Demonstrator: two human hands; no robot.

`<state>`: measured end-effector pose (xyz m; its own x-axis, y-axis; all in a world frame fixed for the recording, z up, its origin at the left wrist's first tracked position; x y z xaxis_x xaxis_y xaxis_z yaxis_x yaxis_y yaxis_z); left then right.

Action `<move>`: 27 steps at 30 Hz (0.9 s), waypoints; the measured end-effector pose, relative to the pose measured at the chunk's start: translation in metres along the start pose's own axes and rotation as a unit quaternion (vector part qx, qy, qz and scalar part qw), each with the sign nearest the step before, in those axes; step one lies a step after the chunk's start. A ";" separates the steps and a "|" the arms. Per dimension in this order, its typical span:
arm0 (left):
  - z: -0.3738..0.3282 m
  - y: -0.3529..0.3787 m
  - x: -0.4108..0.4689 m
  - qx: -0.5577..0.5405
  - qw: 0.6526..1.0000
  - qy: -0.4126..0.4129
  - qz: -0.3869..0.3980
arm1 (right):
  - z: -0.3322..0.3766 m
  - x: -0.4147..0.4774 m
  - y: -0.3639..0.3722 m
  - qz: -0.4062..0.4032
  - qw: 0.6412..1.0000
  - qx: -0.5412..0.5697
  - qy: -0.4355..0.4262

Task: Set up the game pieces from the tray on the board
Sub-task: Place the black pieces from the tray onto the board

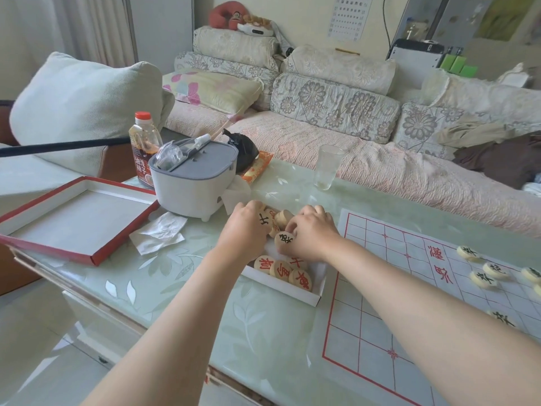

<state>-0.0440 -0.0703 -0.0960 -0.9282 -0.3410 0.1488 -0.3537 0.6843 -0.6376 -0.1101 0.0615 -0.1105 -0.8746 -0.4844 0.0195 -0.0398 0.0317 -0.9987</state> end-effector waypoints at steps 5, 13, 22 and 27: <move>-0.018 0.005 -0.003 0.004 1.000 0.002 -0.012 | -0.027 -0.030 -0.018 -0.017 0.985 0.168 0.028; -0.112 0.080 -0.044 0.029 0.990 0.116 0.079 | -0.119 -0.111 -0.028 -0.077 0.966 0.235 0.069; -0.184 0.183 -0.110 0.000 0.966 0.177 0.189 | -0.249 -0.225 -0.027 -0.085 0.952 0.235 0.179; -0.219 0.226 -0.141 -0.025 0.953 0.203 0.222 | -0.309 -0.281 -0.019 -0.071 0.939 0.247 0.229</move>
<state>-0.0186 0.2738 -0.0953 -0.9522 0.2598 0.1604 0.0883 0.7371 -0.6700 -0.0130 0.4673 -0.0829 -0.9980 -0.0220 0.0590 -0.0418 -0.4689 -0.8823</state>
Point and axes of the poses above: each hand's wrist, its own x-axis towards the middle knuckle, its own y-axis out of the palm, z = x × y, the point moved 10 cm from there along x, towards the middle knuckle, and after that the axes turned 8 degrees about -x, right-handed, at the moved point
